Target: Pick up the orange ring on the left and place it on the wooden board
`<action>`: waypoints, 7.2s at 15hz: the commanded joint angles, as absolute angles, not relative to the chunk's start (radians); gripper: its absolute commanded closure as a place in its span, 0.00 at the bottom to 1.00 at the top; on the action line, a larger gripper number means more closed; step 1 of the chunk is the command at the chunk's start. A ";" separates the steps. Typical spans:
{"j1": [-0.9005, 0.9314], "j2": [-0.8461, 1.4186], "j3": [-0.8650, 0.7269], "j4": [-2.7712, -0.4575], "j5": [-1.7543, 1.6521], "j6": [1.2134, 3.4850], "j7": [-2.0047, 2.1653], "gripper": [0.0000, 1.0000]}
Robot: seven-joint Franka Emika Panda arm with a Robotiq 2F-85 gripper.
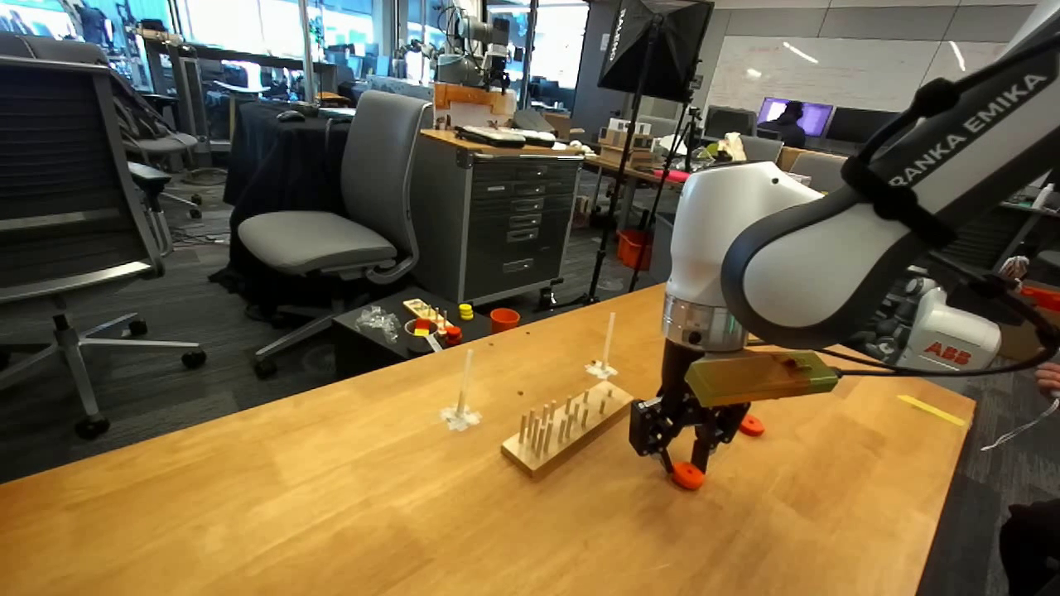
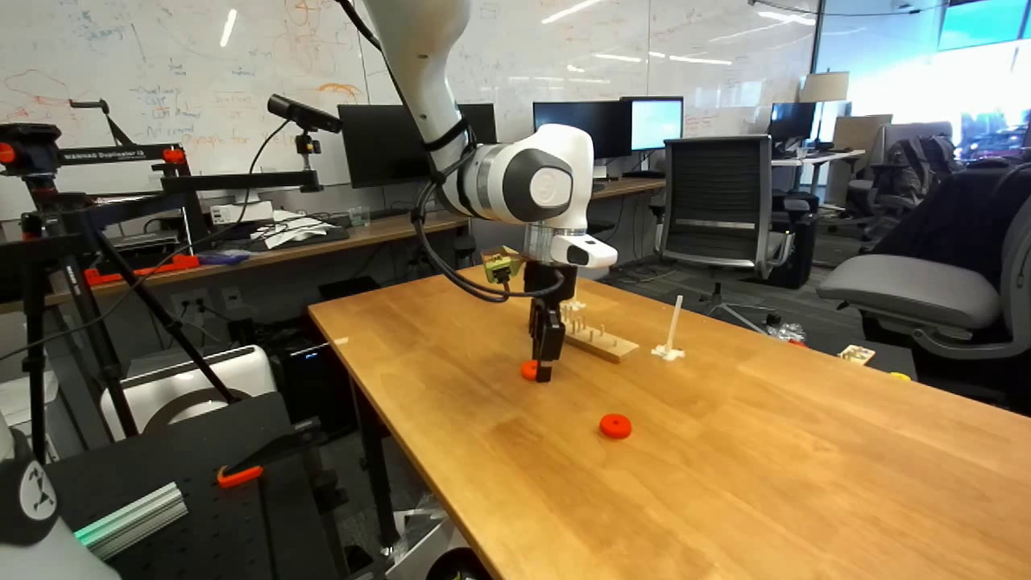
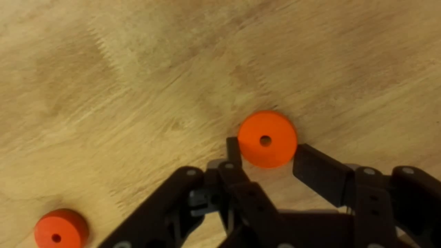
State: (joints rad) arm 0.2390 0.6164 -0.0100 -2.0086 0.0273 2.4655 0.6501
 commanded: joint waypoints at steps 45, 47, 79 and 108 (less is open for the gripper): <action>0.318 0.886 -0.068 -1.423 -0.103 2.202 0.689 0.81; 0.319 0.882 -0.066 -1.430 -0.103 2.201 0.691 0.81; 0.319 0.866 -0.023 -1.427 -0.096 2.149 0.645 0.81; 0.357 0.659 -0.007 -1.487 -0.112 2.039 0.642 0.81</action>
State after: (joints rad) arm 0.3614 0.7141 -0.0187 -1.4499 -0.1104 2.0714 0.6479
